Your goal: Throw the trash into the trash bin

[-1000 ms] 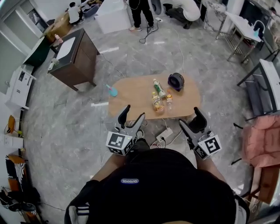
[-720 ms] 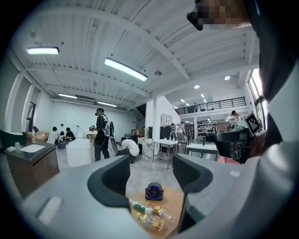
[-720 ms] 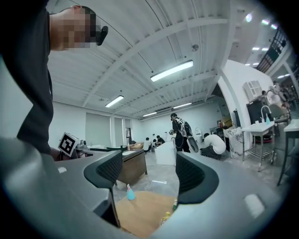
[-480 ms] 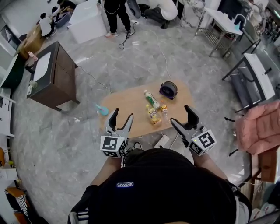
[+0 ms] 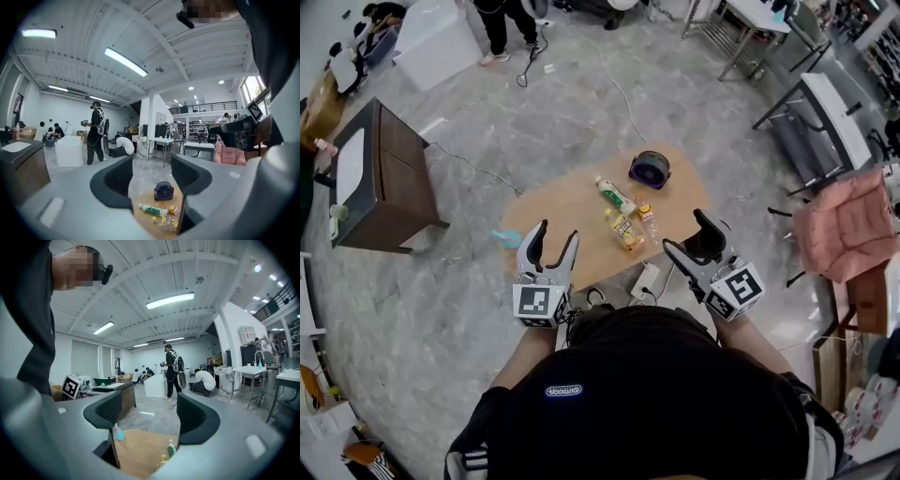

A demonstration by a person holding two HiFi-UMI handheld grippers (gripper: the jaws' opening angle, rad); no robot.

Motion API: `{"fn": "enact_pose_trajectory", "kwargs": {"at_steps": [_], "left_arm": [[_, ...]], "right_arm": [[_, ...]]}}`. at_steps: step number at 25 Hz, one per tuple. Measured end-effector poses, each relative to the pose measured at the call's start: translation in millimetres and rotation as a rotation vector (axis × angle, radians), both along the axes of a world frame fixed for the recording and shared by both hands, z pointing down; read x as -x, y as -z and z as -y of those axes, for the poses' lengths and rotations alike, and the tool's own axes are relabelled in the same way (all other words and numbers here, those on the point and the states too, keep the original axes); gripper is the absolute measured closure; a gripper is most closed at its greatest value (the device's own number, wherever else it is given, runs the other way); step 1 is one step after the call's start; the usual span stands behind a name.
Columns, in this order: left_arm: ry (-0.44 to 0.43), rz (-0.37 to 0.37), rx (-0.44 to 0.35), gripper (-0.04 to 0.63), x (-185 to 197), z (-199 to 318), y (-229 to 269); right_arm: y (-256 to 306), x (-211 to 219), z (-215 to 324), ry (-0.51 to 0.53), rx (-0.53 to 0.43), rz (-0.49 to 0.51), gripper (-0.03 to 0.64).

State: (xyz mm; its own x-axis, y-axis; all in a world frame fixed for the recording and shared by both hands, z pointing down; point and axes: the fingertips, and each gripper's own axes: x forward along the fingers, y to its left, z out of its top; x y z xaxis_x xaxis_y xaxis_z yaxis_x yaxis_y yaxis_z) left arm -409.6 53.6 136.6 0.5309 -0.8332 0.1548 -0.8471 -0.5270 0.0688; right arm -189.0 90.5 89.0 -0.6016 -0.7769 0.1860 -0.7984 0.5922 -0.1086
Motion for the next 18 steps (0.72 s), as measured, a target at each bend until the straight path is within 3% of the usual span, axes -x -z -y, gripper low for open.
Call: {"fn": "enact_pose_trajectory", "kwargs": {"at_steps": [9,14,18], "left_arm": [[-0.084,-0.051,0.001,0.347,-21,26,-5],[-0.150,-0.037,-0.010,0.348,-79,36,1],[-0.139,0.018,-0.044,0.348,-121,42,10]], "right_arm": [[-4,-12,-3,-0.072,0.033,-0.007,0.236],[0,-61,1,-0.120,0.017,-0.009,0.239],[-5,-103,9,-0.103,-0.001,0.029,0.239]]}}
